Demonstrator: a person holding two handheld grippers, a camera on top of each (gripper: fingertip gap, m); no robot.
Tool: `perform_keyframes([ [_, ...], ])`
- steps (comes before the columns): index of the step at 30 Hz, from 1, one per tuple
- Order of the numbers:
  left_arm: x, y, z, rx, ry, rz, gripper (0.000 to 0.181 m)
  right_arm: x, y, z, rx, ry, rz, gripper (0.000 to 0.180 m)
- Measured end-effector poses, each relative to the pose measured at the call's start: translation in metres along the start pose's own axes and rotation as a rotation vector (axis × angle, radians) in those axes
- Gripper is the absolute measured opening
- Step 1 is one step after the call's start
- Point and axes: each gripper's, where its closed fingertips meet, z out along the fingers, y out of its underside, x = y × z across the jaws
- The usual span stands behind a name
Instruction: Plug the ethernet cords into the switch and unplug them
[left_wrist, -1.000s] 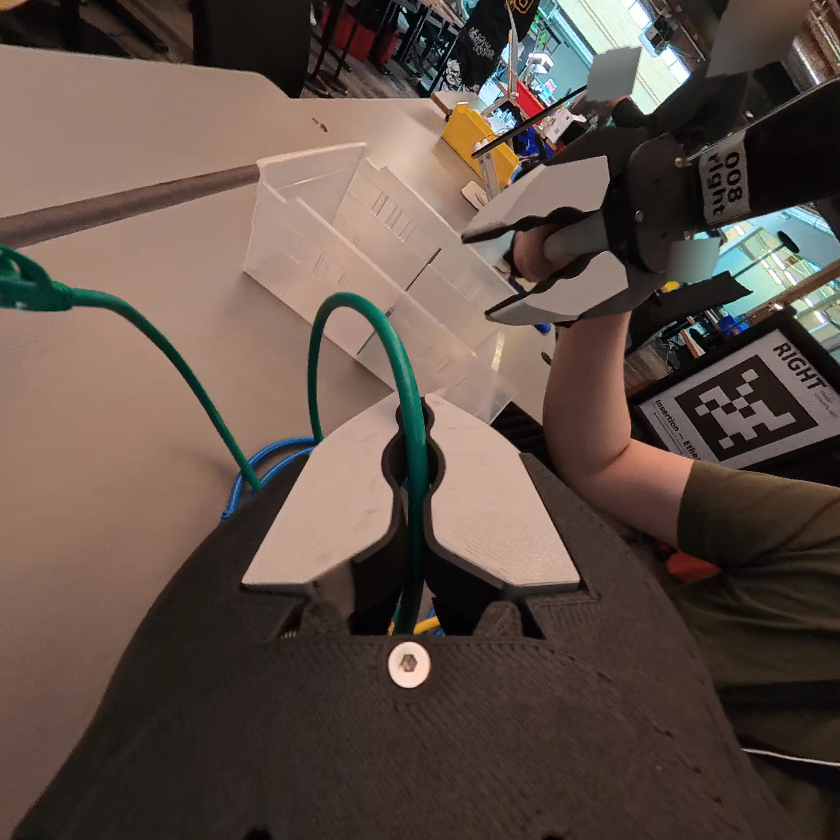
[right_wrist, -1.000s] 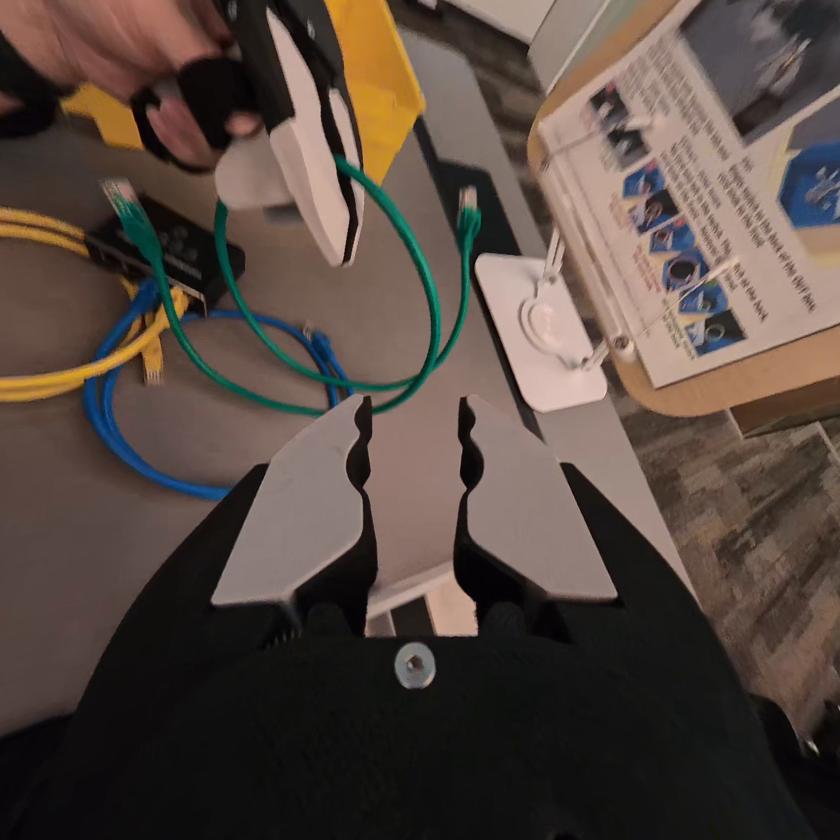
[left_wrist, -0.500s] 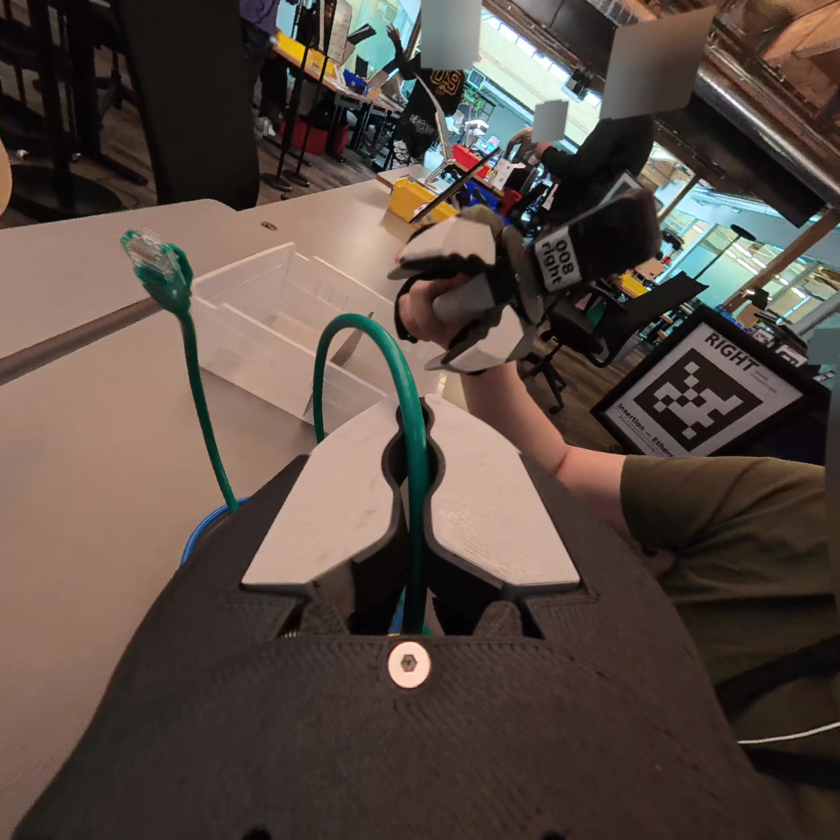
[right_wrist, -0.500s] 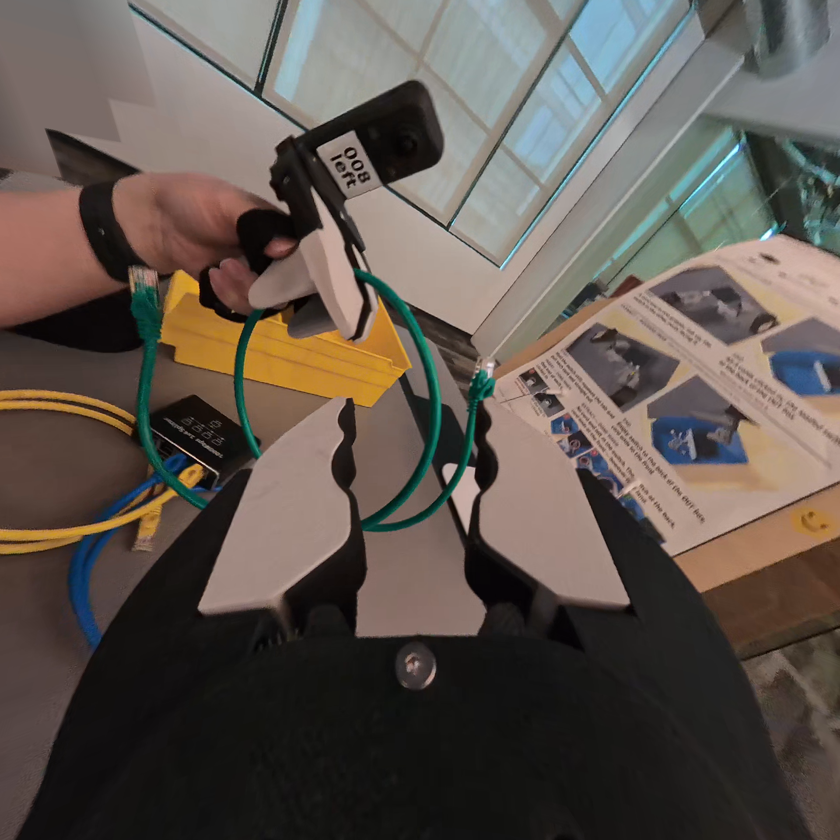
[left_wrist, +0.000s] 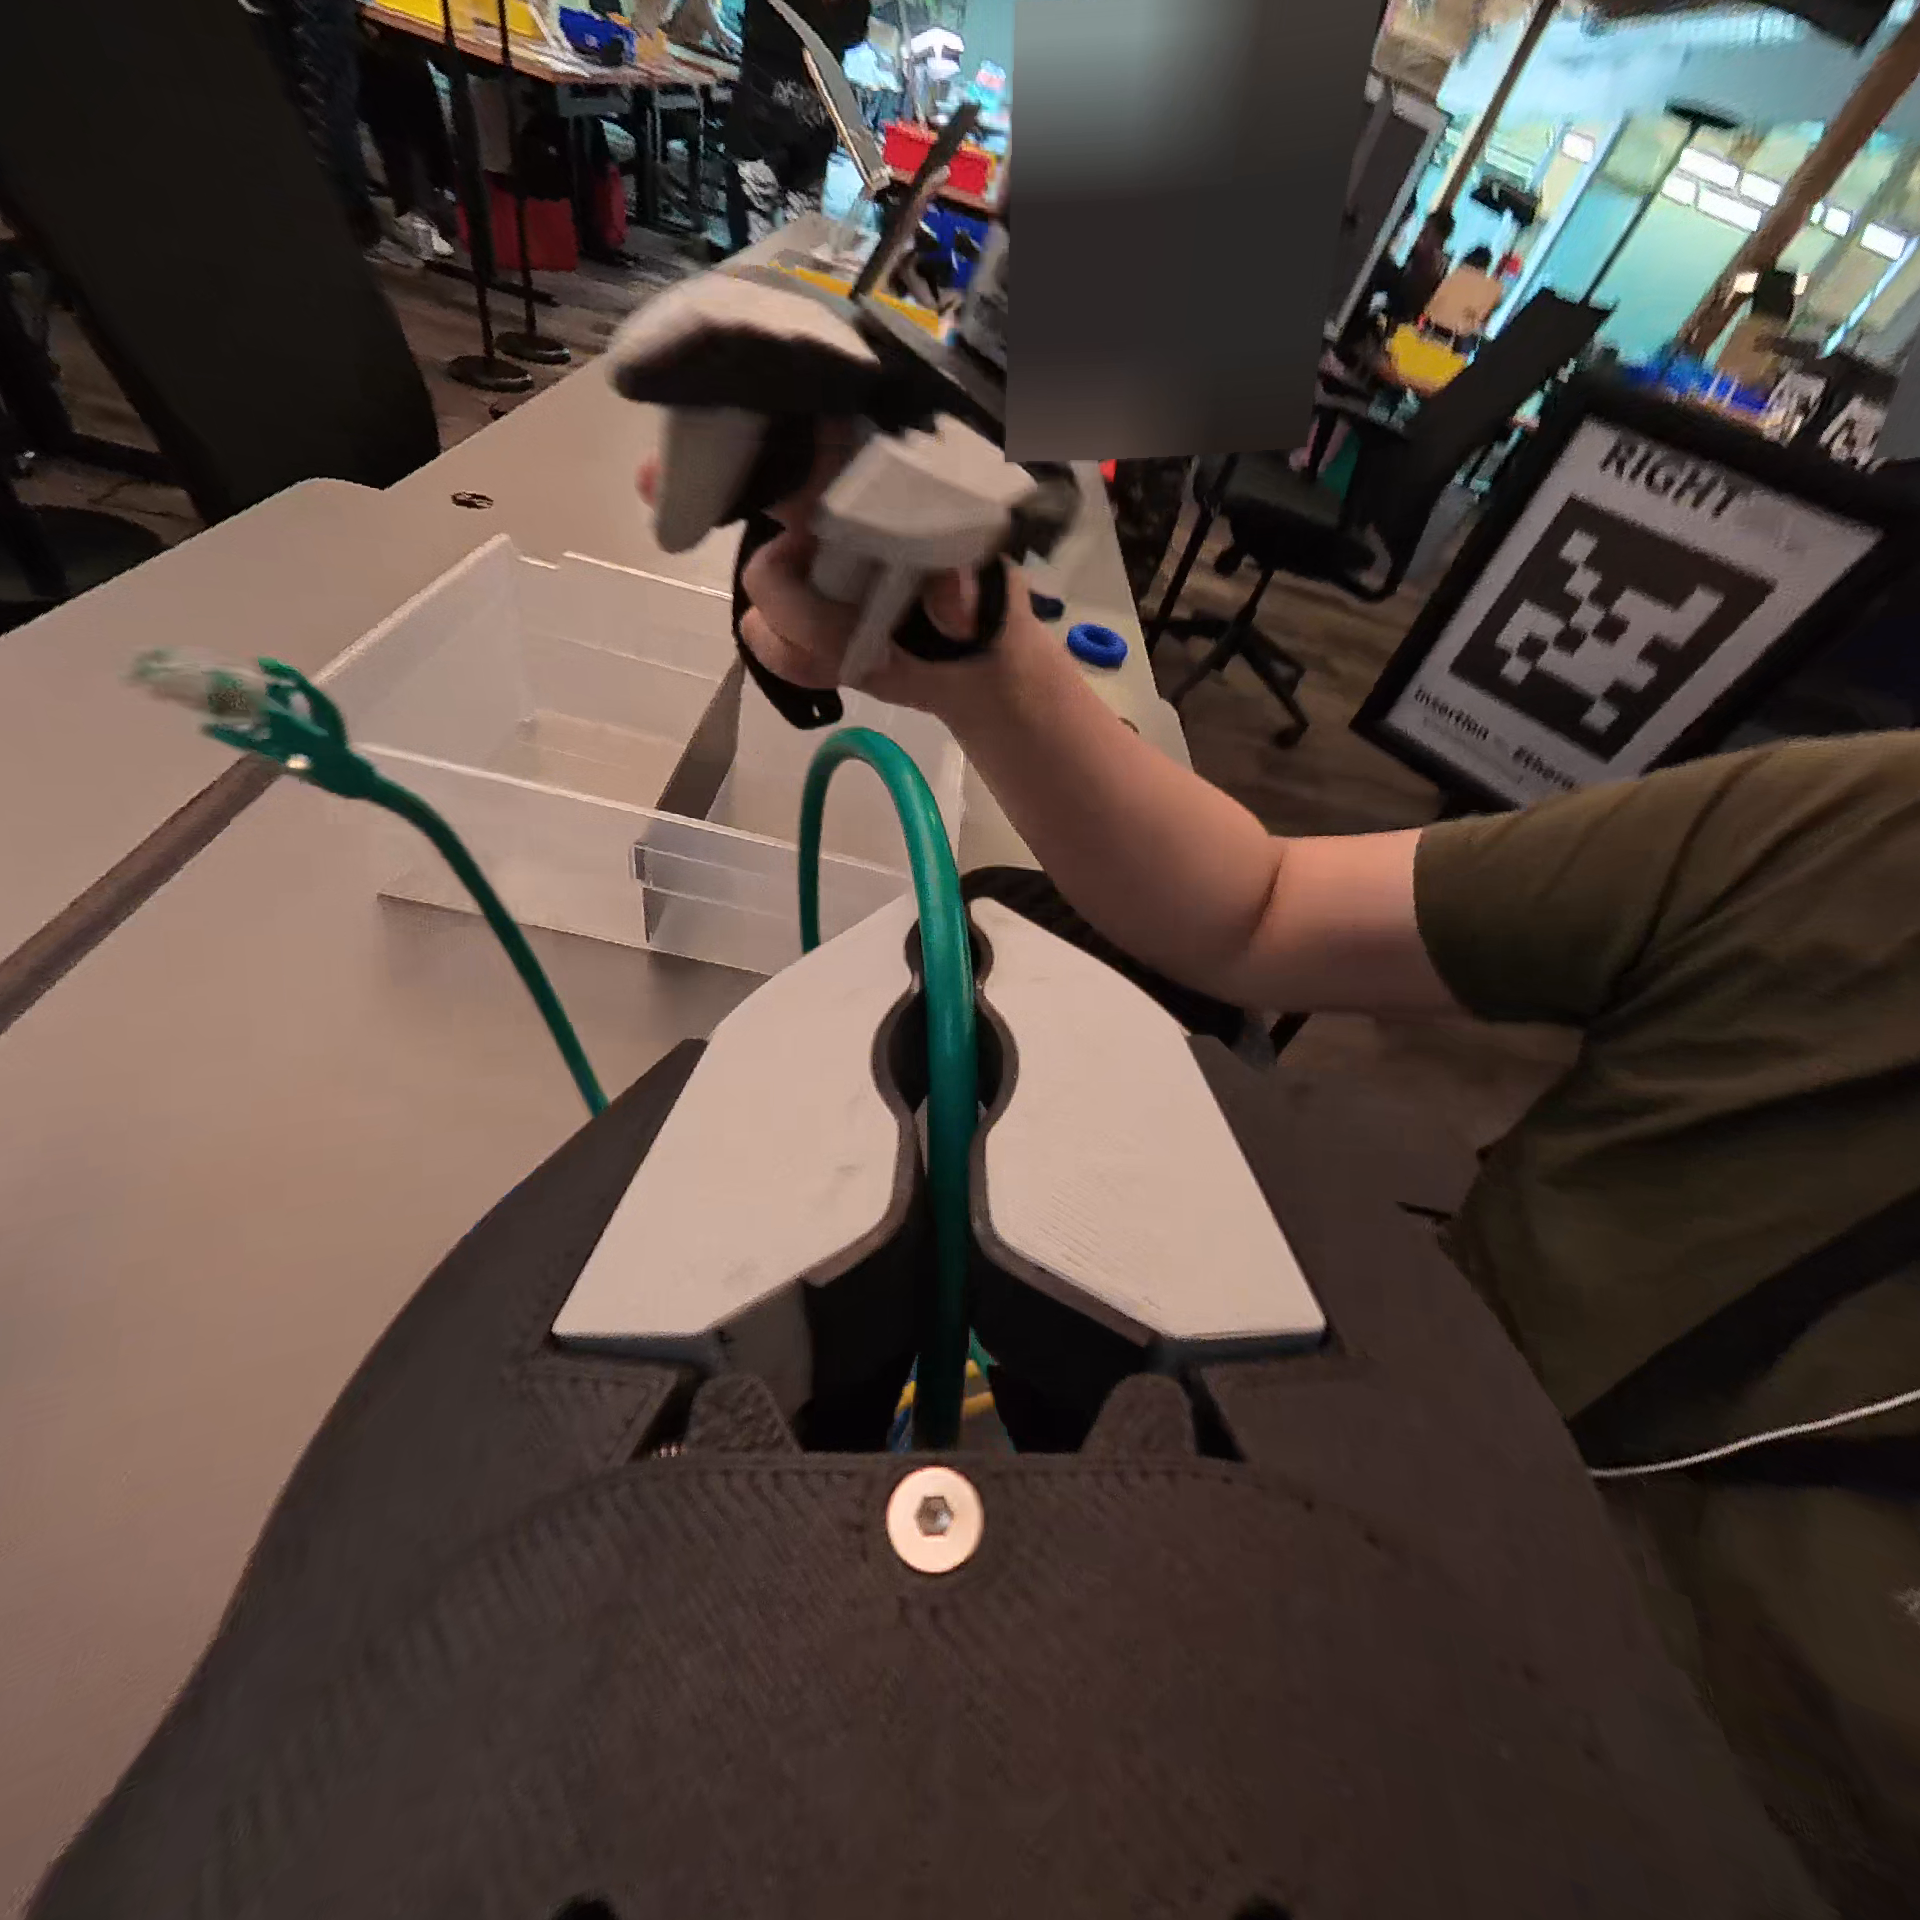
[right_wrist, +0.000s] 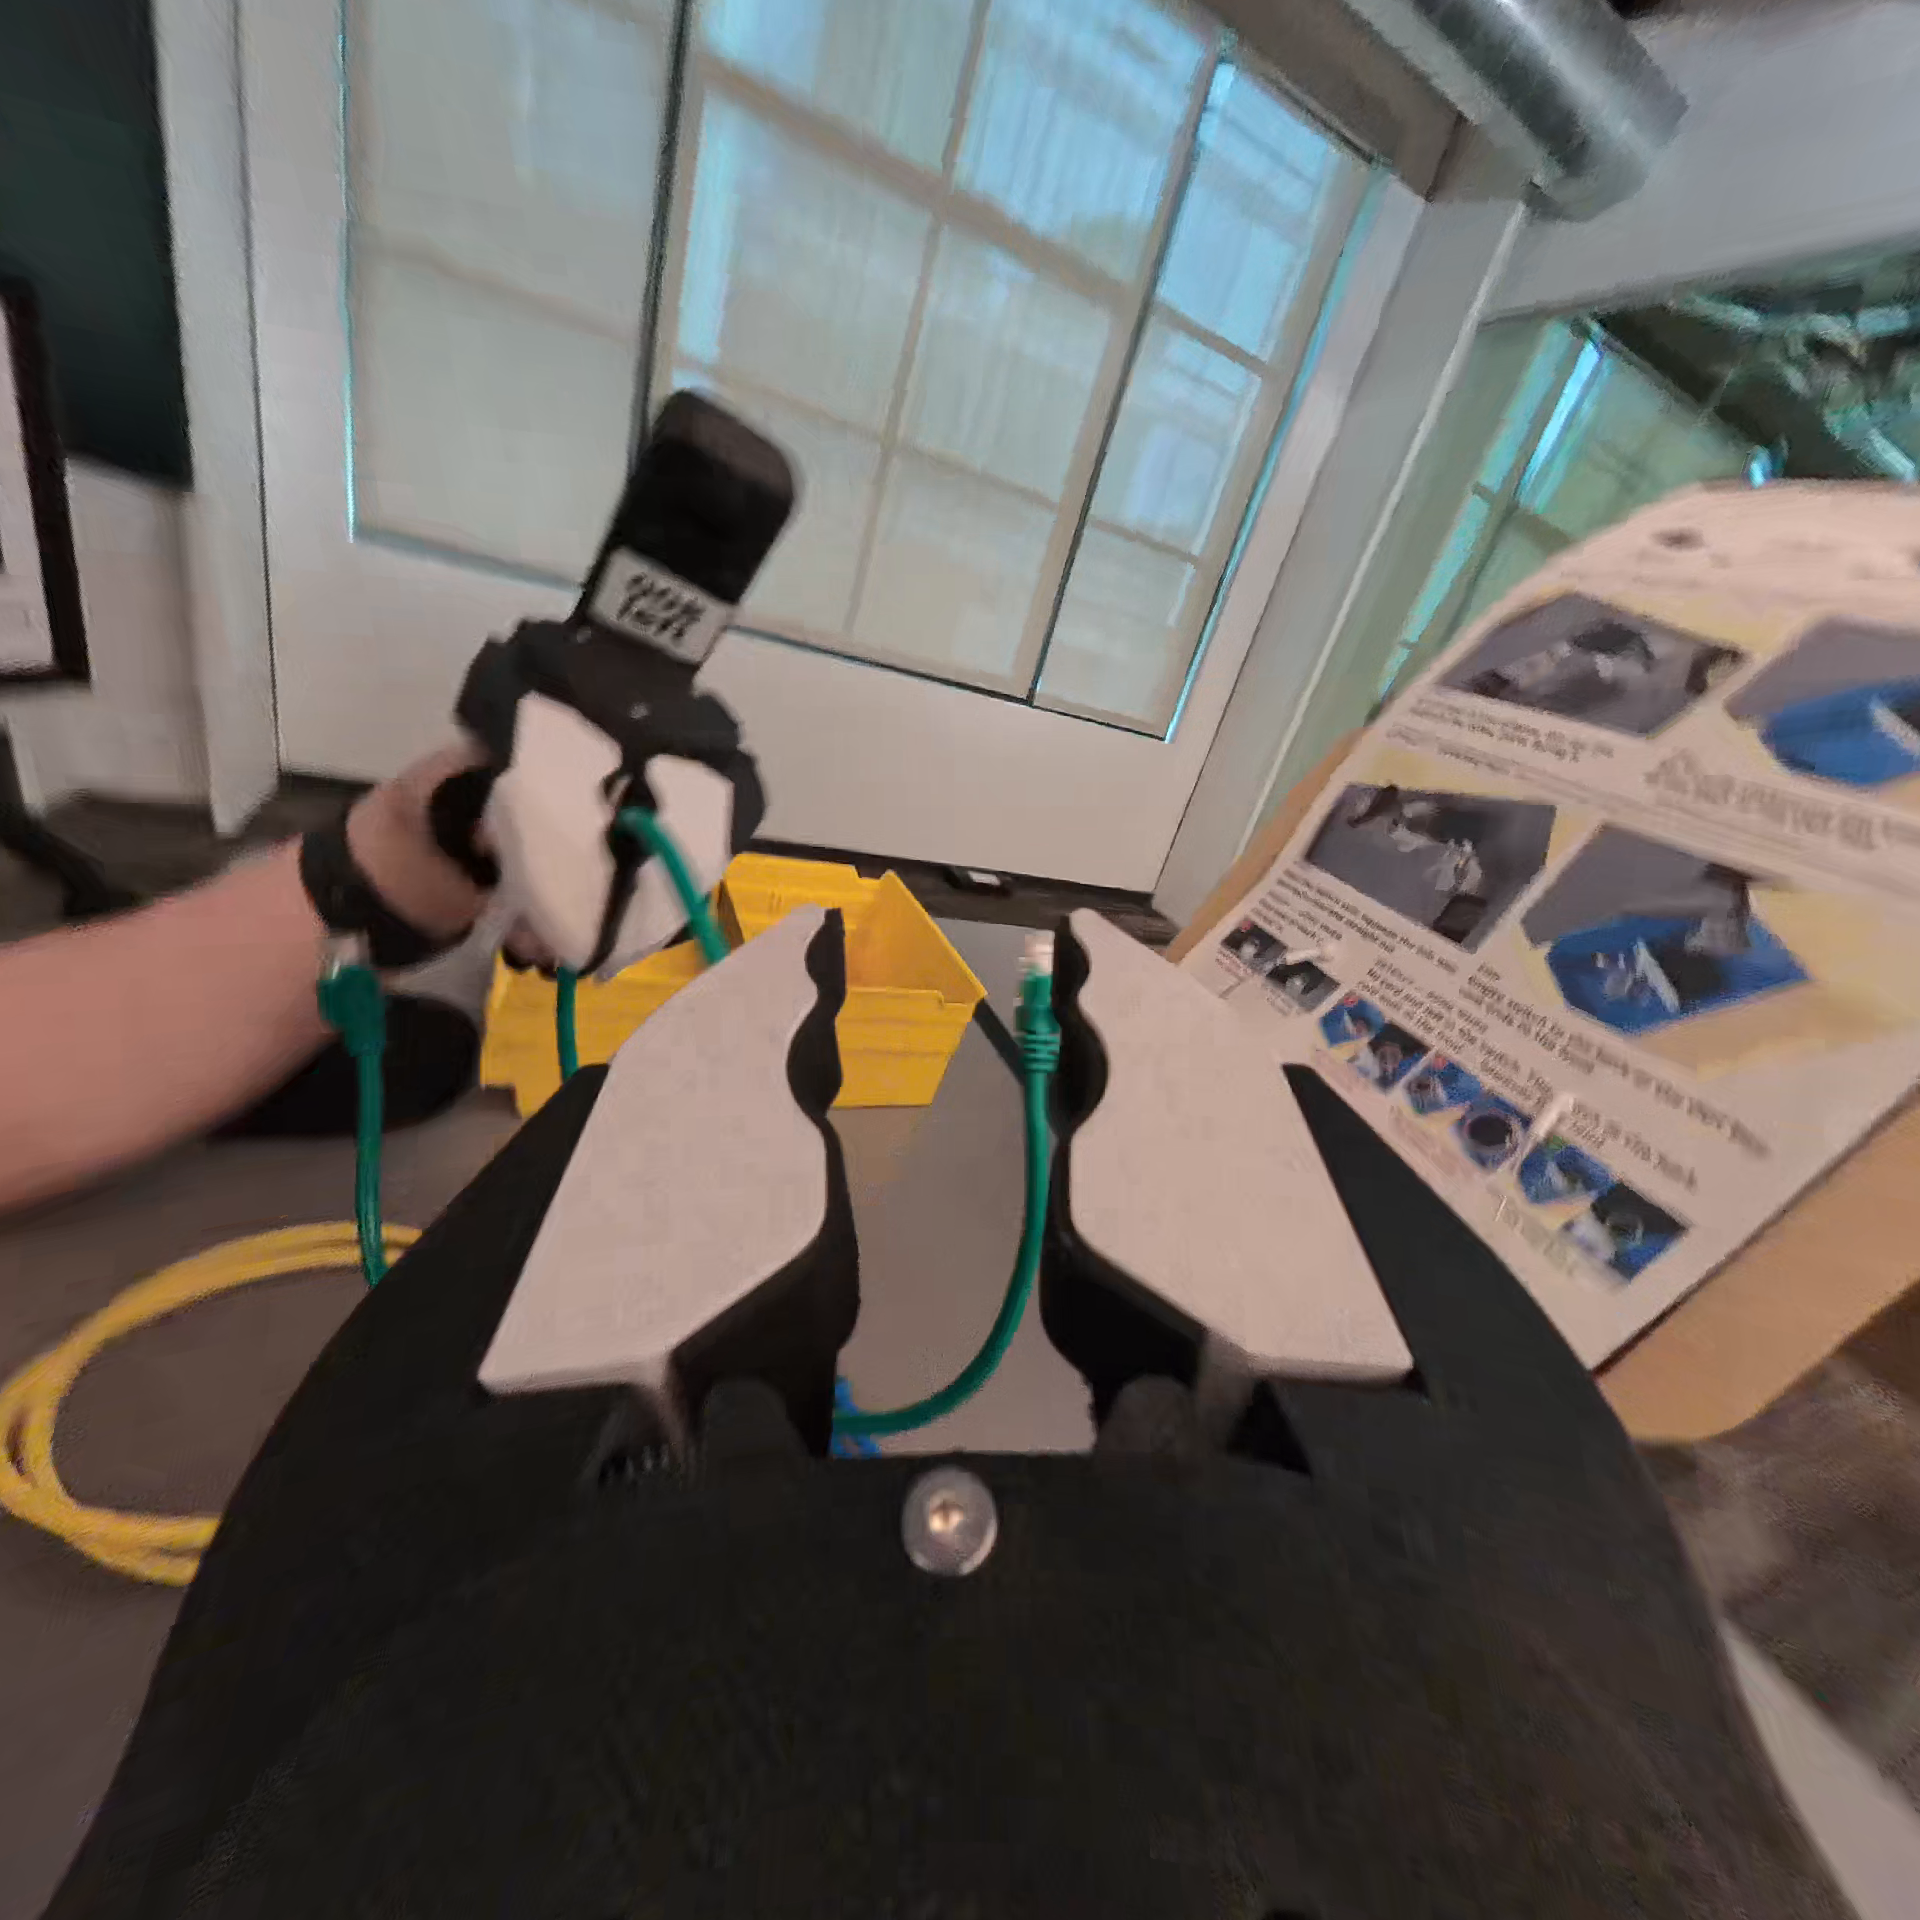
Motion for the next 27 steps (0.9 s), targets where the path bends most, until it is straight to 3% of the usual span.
perform_keyframes([
  [3,0.005,-0.001,0.004,-0.008,-0.010,0.028,0.000,0.017,0.010,-0.004,-0.024,0.036,0.123,0.040],
  [8,0.012,-0.011,0.007,0.044,0.019,0.019,0.000,0.005,0.045,0.006,-0.247,0.017,0.005,0.049],
  [13,0.017,-0.026,0.000,0.135,0.017,0.041,0.000,0.008,0.054,0.005,-0.318,0.048,-0.030,0.048],
  [14,0.019,-0.028,-0.001,0.148,0.026,0.041,0.000,0.011,0.054,0.004,-0.314,0.058,-0.032,0.044],
  [16,0.022,-0.030,-0.003,0.167,0.050,0.042,0.000,0.007,0.053,0.005,-0.295,0.027,-0.034,0.005],
  [23,-0.010,0.001,0.025,0.047,-0.023,-0.026,0.000,0.025,0.040,-0.011,-0.381,0.163,-0.079,0.005],
  [25,-0.014,0.018,0.044,-0.020,0.025,-0.061,0.016,0.030,0.037,-0.019,-0.446,0.215,-0.121,0.005],
  [27,-0.010,0.028,0.058,-0.047,0.113,-0.085,0.067,0.039,0.039,-0.030,-0.545,0.300,-0.202,0.005],
])
